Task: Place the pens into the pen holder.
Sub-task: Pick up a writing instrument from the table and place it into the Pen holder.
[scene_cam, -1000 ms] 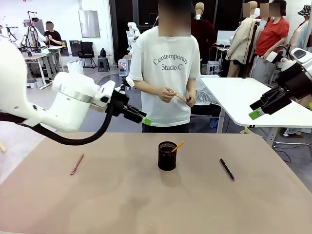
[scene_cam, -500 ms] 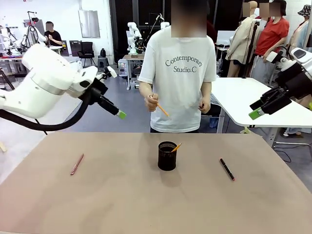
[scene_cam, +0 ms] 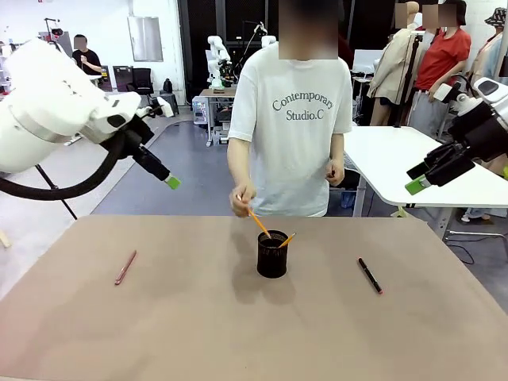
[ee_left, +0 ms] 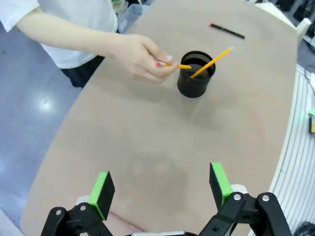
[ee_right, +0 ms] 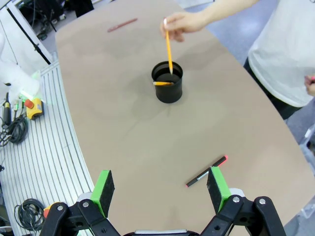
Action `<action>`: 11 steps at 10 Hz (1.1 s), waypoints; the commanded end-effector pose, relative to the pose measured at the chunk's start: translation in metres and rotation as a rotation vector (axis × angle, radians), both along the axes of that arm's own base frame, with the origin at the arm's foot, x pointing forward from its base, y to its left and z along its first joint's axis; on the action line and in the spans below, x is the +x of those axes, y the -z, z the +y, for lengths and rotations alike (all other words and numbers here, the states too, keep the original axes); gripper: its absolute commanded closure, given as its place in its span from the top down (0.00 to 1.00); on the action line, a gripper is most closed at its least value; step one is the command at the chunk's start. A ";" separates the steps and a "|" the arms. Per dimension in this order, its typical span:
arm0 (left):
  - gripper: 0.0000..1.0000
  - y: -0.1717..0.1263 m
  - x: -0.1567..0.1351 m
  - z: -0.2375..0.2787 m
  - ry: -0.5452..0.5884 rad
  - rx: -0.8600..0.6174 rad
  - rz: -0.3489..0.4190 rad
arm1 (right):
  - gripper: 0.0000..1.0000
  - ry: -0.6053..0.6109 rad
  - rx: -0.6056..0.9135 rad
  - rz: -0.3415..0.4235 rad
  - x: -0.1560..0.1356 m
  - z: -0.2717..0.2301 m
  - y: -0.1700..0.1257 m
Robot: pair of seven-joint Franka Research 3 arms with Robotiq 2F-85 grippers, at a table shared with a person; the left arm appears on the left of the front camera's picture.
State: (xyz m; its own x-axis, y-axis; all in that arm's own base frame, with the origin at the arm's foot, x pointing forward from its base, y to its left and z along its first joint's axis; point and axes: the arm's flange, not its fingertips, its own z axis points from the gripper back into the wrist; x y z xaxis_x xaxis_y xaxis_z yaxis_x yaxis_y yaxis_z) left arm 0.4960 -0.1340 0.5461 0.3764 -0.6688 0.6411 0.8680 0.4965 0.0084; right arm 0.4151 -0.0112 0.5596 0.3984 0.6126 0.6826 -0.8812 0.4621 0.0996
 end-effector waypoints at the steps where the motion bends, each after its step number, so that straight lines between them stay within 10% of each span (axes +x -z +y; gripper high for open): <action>1: 1.00 0.013 -0.014 0.039 0.047 -0.052 -0.035 | 1.00 0.004 0.015 -0.001 0.000 0.001 -0.002; 11: 1.00 0.043 -0.041 0.103 0.124 -0.073 -0.086 | 1.00 0.004 0.015 -0.001 0.000 0.001 -0.002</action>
State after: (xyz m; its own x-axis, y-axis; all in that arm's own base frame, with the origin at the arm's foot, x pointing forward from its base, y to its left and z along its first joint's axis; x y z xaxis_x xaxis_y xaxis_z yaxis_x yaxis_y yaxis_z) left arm 0.4549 -0.0278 0.5018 0.2399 -0.6469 0.7239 0.9189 0.3918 0.0456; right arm 0.4151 -0.0113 0.5596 0.3985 0.6127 0.6825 -0.8811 0.4623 0.0995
